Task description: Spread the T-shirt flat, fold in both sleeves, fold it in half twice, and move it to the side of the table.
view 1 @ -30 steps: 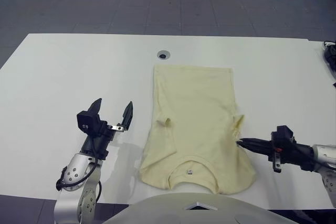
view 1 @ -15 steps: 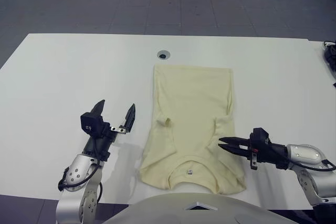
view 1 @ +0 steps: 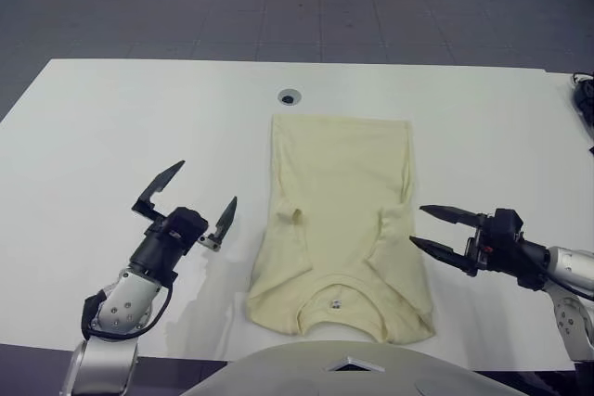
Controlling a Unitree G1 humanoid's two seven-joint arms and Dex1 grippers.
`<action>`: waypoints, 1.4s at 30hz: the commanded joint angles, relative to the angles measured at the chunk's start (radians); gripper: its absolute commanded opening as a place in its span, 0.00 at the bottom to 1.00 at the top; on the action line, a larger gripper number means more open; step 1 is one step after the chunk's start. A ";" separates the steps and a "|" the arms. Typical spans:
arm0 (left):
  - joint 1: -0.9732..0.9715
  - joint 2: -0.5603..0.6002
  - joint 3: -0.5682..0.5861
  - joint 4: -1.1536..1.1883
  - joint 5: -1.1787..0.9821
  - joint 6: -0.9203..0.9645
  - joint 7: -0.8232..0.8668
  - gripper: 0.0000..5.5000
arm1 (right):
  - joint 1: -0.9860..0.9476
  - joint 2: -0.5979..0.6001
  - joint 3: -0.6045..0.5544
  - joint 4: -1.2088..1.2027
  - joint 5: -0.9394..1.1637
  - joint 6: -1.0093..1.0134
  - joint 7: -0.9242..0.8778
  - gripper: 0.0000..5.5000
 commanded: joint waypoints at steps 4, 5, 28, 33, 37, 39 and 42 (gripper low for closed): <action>0.150 0.361 0.009 0.084 0.518 -0.470 0.101 0.98 | 0.052 -0.112 -0.088 0.305 -0.425 -0.960 -0.004 0.83; 0.169 0.371 0.015 0.090 0.533 -0.491 0.113 0.98 | 0.052 -0.128 -0.081 0.335 -0.449 -1.012 -0.006 0.85; 0.117 0.359 -0.191 0.133 0.611 -0.557 0.093 0.82 | 0.096 -0.221 0.147 0.186 -0.720 -1.120 -0.343 0.86; 0.091 0.349 -0.204 0.170 0.611 -0.521 0.096 0.65 | 0.079 -0.256 0.178 0.240 -0.753 -1.135 -0.415 0.71; 0.078 0.340 -0.209 0.190 0.589 -0.496 0.095 0.52 | 0.069 -0.264 0.177 0.300 -0.787 -1.141 -0.475 0.60; 0.073 0.336 -0.215 0.194 0.573 -0.485 0.093 0.45 | 0.052 -0.269 0.172 0.353 -0.805 -1.144 -0.507 0.53; 0.063 0.331 -0.234 0.196 0.563 -0.474 0.082 0.37 | 0.036 -0.275 0.181 0.402 -0.822 -1.154 -0.549 0.45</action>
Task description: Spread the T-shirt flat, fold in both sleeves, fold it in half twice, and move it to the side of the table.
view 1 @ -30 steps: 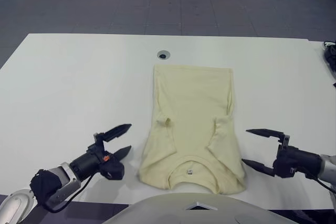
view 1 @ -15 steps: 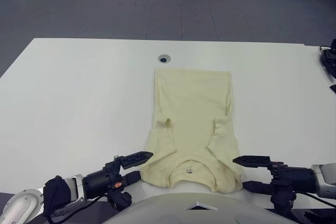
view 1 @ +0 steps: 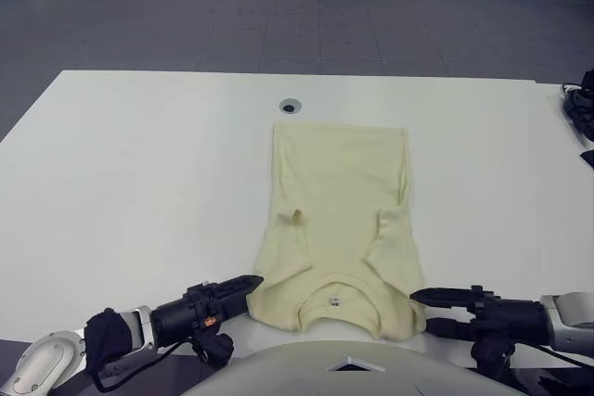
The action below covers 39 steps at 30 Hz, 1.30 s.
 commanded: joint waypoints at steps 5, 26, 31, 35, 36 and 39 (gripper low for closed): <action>-0.007 -0.016 -0.053 0.039 0.025 0.050 -0.072 0.19 | -0.036 -0.024 0.023 0.093 -0.071 -0.011 -0.083 0.29; 0.101 0.009 -0.049 -0.027 -0.233 0.169 -0.252 0.00 | 0.048 -0.143 0.268 0.035 0.260 0.265 -0.059 0.00; 0.258 0.130 0.037 -0.159 -0.618 0.401 -0.525 0.00 | 0.187 -0.326 0.322 -0.222 0.816 0.676 0.220 0.00; 0.402 0.205 0.230 -0.270 -0.911 0.481 -0.705 0.00 | 0.283 -0.436 0.203 -0.420 1.183 0.898 0.407 0.00; 0.432 0.199 0.299 -0.278 -0.973 0.466 -0.740 0.00 | 0.312 -0.448 0.157 -0.454 1.255 0.936 0.452 0.00; 0.512 0.132 0.500 -0.314 -1.128 0.440 -0.836 0.00 | 0.388 -0.425 0.013 -0.515 1.366 1.027 0.544 0.00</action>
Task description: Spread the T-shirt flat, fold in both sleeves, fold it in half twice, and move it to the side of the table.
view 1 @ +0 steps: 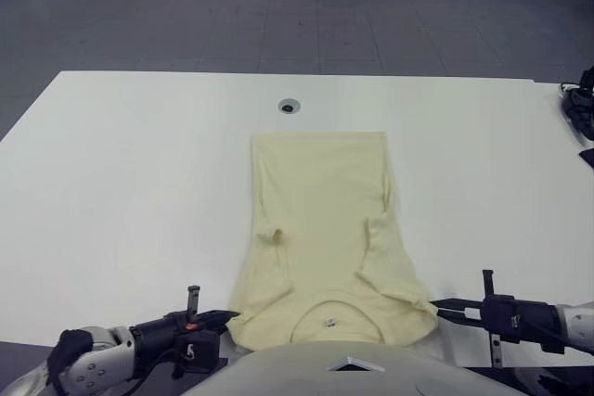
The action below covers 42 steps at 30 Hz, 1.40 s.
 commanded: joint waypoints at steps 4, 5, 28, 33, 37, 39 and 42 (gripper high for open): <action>0.279 -0.058 0.435 -0.179 -0.408 0.027 -0.313 0.00 | 0.240 -0.002 -0.428 -0.277 0.410 0.368 0.284 0.00; 0.297 -0.073 0.453 -0.193 -0.429 0.029 -0.338 0.00 | 0.253 0.022 -0.464 -0.298 0.426 0.403 0.295 0.00; -0.765 -0.002 0.065 0.118 -0.431 0.392 -0.375 0.00 | -0.528 0.357 -0.336 -0.083 0.002 0.684 0.219 0.00; -1.066 -0.155 -0.145 0.351 -0.249 0.394 -0.320 0.00 | -0.775 0.475 -0.234 0.109 -0.173 0.611 0.145 0.00; -1.199 -0.247 -0.214 0.510 -0.165 0.364 -0.277 0.00 | -0.907 0.545 -0.200 0.298 -0.279 0.529 0.122 0.00; -1.239 -0.280 -0.228 0.568 -0.144 0.348 -0.260 0.00 | -0.956 0.569 -0.189 0.391 -0.320 0.489 0.118 0.00; -1.274 -0.312 -0.244 0.635 -0.119 0.321 -0.247 0.00 | -0.985 0.585 -0.181 0.475 -0.346 0.471 0.135 0.00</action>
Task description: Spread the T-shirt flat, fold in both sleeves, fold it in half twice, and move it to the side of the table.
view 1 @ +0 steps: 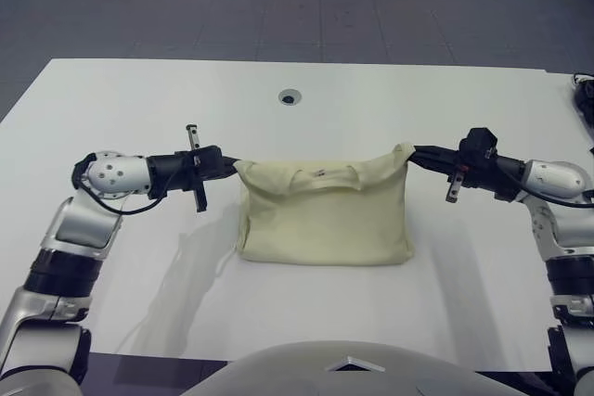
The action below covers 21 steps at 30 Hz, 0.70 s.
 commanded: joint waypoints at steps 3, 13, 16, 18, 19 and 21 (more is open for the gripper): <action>-0.053 -0.053 -0.038 0.110 0.053 -0.055 0.022 0.00 | -0.044 0.022 0.021 0.137 -0.060 -0.038 0.035 0.00; -0.063 -0.120 -0.029 0.151 0.111 -0.003 0.137 0.10 | -0.107 0.055 -0.010 0.224 -0.118 -0.050 -0.076 0.16; -0.064 -0.141 -0.007 0.161 0.105 0.058 0.194 0.19 | -0.124 0.071 -0.029 0.246 -0.142 -0.068 -0.156 0.25; -0.054 -0.156 0.000 0.167 0.093 0.106 0.215 0.27 | -0.121 0.074 -0.032 0.247 -0.149 -0.071 -0.173 0.32; -0.043 -0.164 -0.003 0.168 0.094 0.129 0.226 0.30 | -0.119 0.076 -0.030 0.250 -0.157 -0.081 -0.184 0.35; -0.016 -0.165 -0.025 0.161 0.115 0.142 0.235 0.35 | -0.115 0.083 -0.028 0.245 -0.162 -0.091 -0.192 0.40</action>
